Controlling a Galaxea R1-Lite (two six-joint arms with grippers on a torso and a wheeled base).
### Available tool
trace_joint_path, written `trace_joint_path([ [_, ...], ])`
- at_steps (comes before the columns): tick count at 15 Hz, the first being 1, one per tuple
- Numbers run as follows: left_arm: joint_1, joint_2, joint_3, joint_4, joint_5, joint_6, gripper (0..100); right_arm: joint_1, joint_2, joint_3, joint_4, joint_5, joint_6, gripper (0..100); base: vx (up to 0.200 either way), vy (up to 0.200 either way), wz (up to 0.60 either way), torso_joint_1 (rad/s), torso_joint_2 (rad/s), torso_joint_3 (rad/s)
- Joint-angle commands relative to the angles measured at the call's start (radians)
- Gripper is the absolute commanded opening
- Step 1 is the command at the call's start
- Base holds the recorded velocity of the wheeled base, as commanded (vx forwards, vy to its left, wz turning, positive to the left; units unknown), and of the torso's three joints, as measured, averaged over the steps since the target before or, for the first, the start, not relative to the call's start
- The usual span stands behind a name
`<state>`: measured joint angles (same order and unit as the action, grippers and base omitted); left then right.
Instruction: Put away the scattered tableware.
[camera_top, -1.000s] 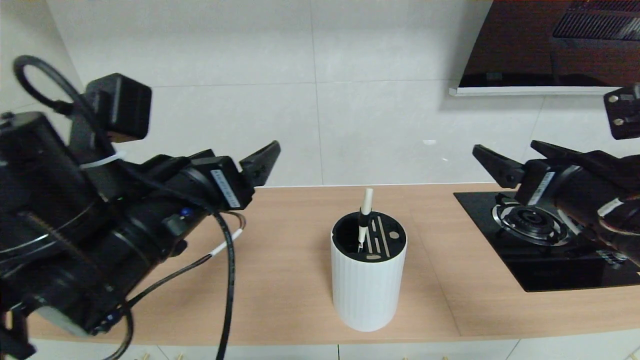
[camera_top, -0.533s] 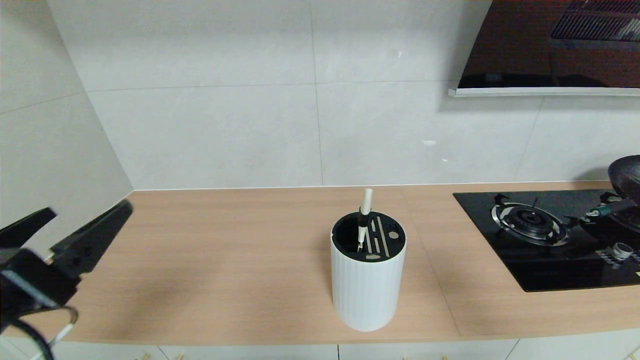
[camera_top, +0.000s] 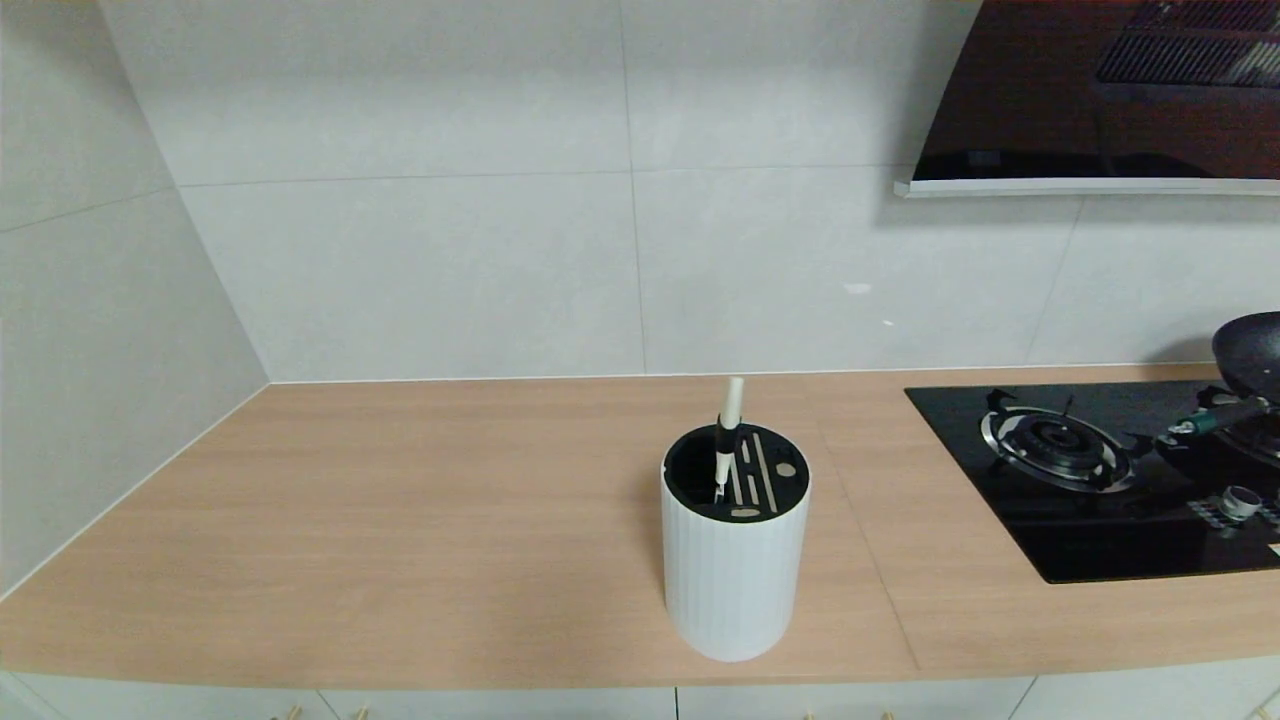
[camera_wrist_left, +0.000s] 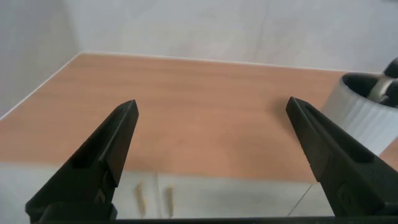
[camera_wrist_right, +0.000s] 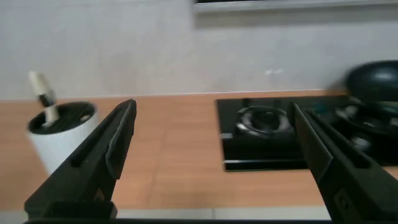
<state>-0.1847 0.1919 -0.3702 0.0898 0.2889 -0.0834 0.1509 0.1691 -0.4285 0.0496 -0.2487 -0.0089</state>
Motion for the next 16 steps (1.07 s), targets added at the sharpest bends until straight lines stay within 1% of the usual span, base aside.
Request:
trace_joint_path([
  [1, 0.097, -0.095, 0.001, 0.010, -0.002, -0.002, 100, -0.103, -0.079, 0.013, 0.012, 0.012, -0.002, 100, 0.000, 0.000, 0.00, 0.000, 0.00, 0.000],
  [2, 0.156, -0.124, 0.014, 0.011, -0.014, 0.017, 100, -0.148, -0.109, 0.034, 0.016, 0.046, -0.002, 100, 0.000, 0.000, 0.00, 0.000, 0.00, 0.000],
  [3, 0.185, -0.160, 0.027, 0.016, -0.030, 0.044, 100, -0.168, -0.135, 0.057, 0.018, 0.066, -0.002, 100, 0.000, 0.000, 0.00, 0.000, 0.00, 0.000],
  [4, 0.197, -0.177, 0.048, 0.015, -0.030, 0.062, 100, -0.168, -0.143, 0.076, 0.015, 0.065, 0.000, 100, 0.000, 0.000, 0.00, 0.000, 0.00, 0.000],
  [5, 0.197, -0.175, 0.114, 0.001, -0.002, 0.062, 100, -0.166, -0.154, 0.111, 0.010, 0.060, 0.009, 100, 0.000, 0.000, 0.00, 0.000, 0.00, 0.000],
  [6, 0.194, -0.187, 0.163, -0.018, -0.005, 0.065, 100, -0.162, -0.168, 0.146, 0.010, 0.063, 0.023, 100, 0.000, 0.000, 0.00, 0.000, 0.00, 0.000],
  [7, 0.191, -0.192, 0.229, -0.035, -0.020, 0.070, 100, -0.160, -0.168, 0.201, 0.007, 0.068, 0.037, 100, 0.000, 0.000, 0.00, 0.000, 0.00, 0.000],
  [8, 0.191, -0.192, 0.290, -0.062, -0.047, 0.070, 100, -0.160, -0.168, 0.266, -0.008, 0.071, 0.040, 100, 0.000, 0.000, 0.00, 0.000, 0.00, 0.000],
  [9, 0.191, -0.192, 0.346, -0.099, -0.096, 0.070, 100, -0.160, -0.168, 0.321, -0.047, 0.082, 0.038, 100, 0.000, 0.000, 0.00, 0.000, 0.00, 0.000],
  [10, 0.191, -0.192, 0.370, -0.130, -0.145, 0.068, 100, -0.160, -0.168, 0.375, -0.100, 0.108, 0.037, 100, 0.000, 0.000, 0.00, 0.000, 0.00, 0.000],
  [11, 0.191, -0.192, 0.370, -0.124, -0.189, 0.063, 100, -0.160, -0.168, 0.429, -0.149, 0.146, 0.033, 100, 0.000, 0.000, 0.00, 0.000, 0.00, 0.000],
  [12, 0.191, -0.192, 0.370, -0.116, -0.223, 0.068, 100, -0.160, -0.168, 0.429, -0.116, 0.178, 0.038, 100, 0.000, 0.000, 0.00, 0.000, 0.00, 0.000],
  [13, 0.191, -0.192, 0.370, -0.110, -0.249, 0.071, 100, -0.160, -0.168, 0.429, -0.063, 0.189, 0.040, 100, 0.000, 0.000, 0.00, 0.000, 0.00, 0.000],
  [15, 0.191, -0.192, 0.370, -0.091, -0.297, 0.094, 100, -0.160, -0.168, 0.427, -0.048, 0.209, 0.044, 100, 0.000, 0.000, 0.00, 0.000, 0.00, 0.000],
  [16, 0.189, -0.190, 0.370, -0.090, -0.301, 0.102, 100, -0.160, -0.166, 0.429, -0.047, 0.229, 0.037, 100, 0.000, 0.000, 0.00, 0.000, 0.00, 0.000],
])
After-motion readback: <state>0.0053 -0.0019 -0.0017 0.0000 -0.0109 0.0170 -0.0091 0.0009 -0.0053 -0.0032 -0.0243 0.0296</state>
